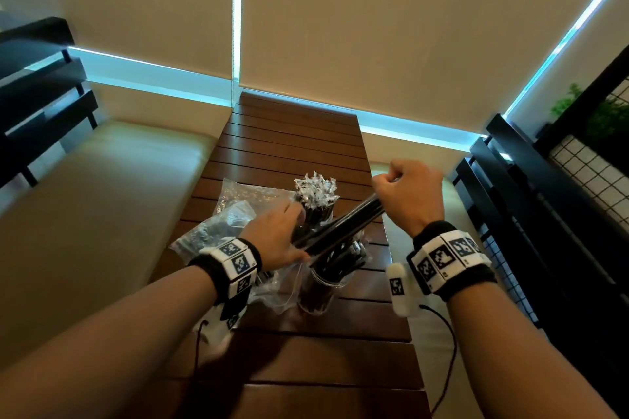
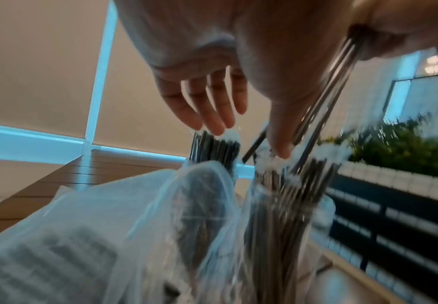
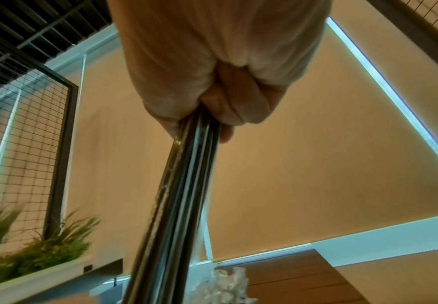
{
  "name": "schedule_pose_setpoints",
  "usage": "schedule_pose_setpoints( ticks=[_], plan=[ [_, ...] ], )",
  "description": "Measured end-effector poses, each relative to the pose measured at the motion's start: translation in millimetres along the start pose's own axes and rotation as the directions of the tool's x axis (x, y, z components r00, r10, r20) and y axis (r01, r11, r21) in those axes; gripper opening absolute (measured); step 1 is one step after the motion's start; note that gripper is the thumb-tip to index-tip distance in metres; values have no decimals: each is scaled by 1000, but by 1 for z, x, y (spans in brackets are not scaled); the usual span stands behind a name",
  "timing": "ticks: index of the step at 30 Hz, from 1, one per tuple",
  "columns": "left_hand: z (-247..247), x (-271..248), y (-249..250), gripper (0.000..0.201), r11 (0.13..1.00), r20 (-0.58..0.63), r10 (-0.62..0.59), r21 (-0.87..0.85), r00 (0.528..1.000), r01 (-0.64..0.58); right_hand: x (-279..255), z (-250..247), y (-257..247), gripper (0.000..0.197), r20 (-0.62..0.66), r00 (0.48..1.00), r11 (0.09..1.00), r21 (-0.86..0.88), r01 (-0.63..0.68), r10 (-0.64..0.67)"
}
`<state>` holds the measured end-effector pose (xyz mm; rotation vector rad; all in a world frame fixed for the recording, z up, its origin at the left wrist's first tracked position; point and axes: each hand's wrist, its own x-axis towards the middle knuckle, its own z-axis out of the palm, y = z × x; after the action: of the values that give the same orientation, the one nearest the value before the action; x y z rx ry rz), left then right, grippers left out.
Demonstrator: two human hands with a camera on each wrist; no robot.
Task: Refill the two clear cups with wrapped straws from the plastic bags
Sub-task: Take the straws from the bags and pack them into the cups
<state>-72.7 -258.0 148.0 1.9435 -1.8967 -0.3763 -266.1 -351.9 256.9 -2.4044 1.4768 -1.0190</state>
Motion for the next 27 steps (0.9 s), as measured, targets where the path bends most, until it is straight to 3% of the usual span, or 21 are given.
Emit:
schedule_pose_setpoints(
  ticks=[3,7,12,16,19,22,24,27],
  plan=[
    [21,-10,-3,28,987,133,81,125,988,-98,2,2,14,39,5,1000,998,-52,-19,19],
    [39,-10,-3,40,959,293,180,158,939,-234,2,13,19,35,33,999,992,-128,4,1],
    [51,-3,-3,32,940,329,187,215,926,-266,-4,25,12,29,100,994,978,-200,66,-47],
    [55,3,2,24,916,326,214,259,921,-305,-25,55,4,33,338,927,950,-204,238,-160],
    [56,0,-1,22,902,278,230,299,933,-311,-34,67,10,36,343,928,967,-148,209,-148],
    [58,-6,-2,21,924,184,230,267,956,-274,-24,46,21,38,145,983,987,-96,126,-111],
    [57,-9,2,27,953,5,224,208,974,-221,-14,21,27,35,33,991,988,-80,133,-131],
    [43,-2,15,68,983,-264,162,-46,951,-180,-2,-10,21,40,-7,973,973,-25,230,-230]
  ],
)
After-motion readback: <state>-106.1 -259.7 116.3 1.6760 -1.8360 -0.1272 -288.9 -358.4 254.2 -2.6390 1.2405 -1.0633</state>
